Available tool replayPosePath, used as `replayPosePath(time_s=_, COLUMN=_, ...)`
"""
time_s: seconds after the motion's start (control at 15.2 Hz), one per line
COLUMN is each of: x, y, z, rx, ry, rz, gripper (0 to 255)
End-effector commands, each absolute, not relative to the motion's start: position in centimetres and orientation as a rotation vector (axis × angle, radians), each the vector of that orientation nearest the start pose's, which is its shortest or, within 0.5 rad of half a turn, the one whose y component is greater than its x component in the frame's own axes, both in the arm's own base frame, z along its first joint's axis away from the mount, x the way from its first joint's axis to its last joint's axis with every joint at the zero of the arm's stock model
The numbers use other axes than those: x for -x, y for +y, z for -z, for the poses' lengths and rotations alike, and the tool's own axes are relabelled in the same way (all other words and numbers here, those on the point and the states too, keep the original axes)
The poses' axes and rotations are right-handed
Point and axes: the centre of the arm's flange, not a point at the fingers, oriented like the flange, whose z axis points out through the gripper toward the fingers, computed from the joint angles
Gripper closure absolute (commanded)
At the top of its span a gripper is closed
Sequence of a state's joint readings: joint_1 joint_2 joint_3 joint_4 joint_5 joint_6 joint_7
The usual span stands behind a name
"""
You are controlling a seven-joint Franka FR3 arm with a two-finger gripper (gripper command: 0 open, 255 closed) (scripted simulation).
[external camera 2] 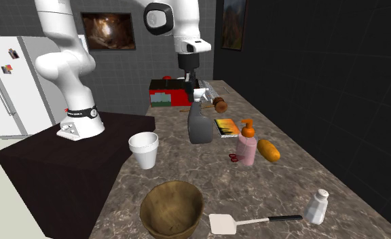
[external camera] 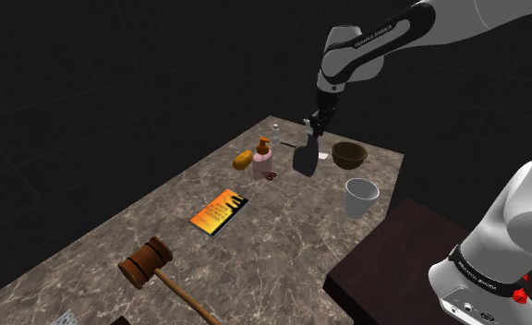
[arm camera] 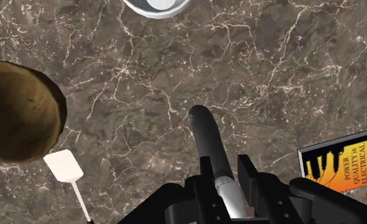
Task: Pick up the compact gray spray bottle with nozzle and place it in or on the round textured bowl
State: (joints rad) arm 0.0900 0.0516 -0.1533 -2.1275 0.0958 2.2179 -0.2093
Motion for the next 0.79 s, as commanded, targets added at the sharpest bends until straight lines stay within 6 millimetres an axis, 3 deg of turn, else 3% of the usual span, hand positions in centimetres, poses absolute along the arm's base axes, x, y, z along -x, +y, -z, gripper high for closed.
replayPosePath(time_s=0.0, x=-55.3, y=-3.2, z=-40.1, rx=3.074, ry=-0.139, rz=0.075, gripper=255)
replayPosePath(time_s=0.73, x=-55.3, y=-3.2, z=-45.9, rx=3.074, ry=-0.139, rz=0.075, gripper=255)
